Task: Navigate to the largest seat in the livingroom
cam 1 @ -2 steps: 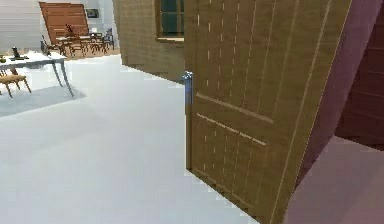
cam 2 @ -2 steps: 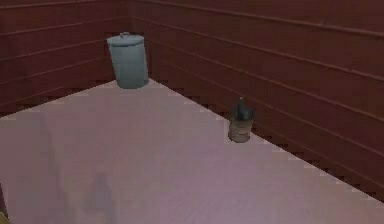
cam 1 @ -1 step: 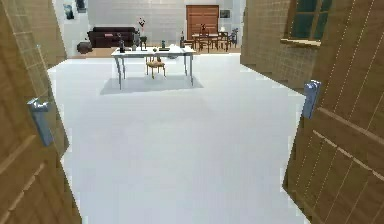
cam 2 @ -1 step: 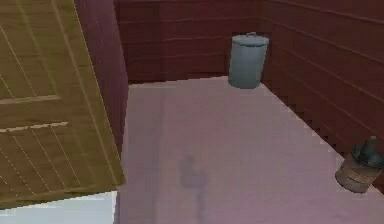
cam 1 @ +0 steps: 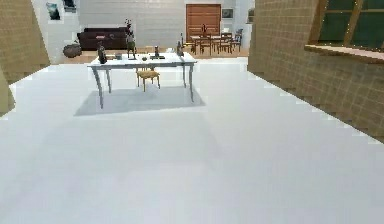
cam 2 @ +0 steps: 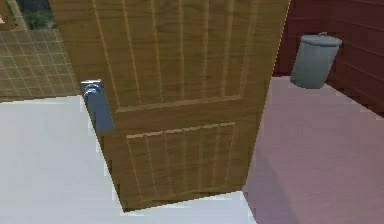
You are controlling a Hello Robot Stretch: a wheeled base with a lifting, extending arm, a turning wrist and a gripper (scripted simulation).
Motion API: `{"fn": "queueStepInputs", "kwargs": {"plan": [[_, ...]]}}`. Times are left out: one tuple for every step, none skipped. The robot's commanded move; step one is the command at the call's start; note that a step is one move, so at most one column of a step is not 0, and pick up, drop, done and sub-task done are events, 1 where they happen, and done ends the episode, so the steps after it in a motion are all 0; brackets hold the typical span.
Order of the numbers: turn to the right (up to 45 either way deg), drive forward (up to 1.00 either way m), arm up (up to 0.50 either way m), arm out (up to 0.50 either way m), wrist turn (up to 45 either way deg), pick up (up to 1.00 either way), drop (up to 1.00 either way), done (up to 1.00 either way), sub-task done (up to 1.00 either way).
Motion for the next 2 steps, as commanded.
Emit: {"fn": "queueStepInputs", "kwargs": {"plan": [[-3.0, 0.00, 0.00, 0.00, 0.0, 0.00, 0.00, 0.00, 0.00], [0.0, 0.55, 0.00, 0.00, 0.0, 0.00, 0.00, 0.00, 0.00]]}}
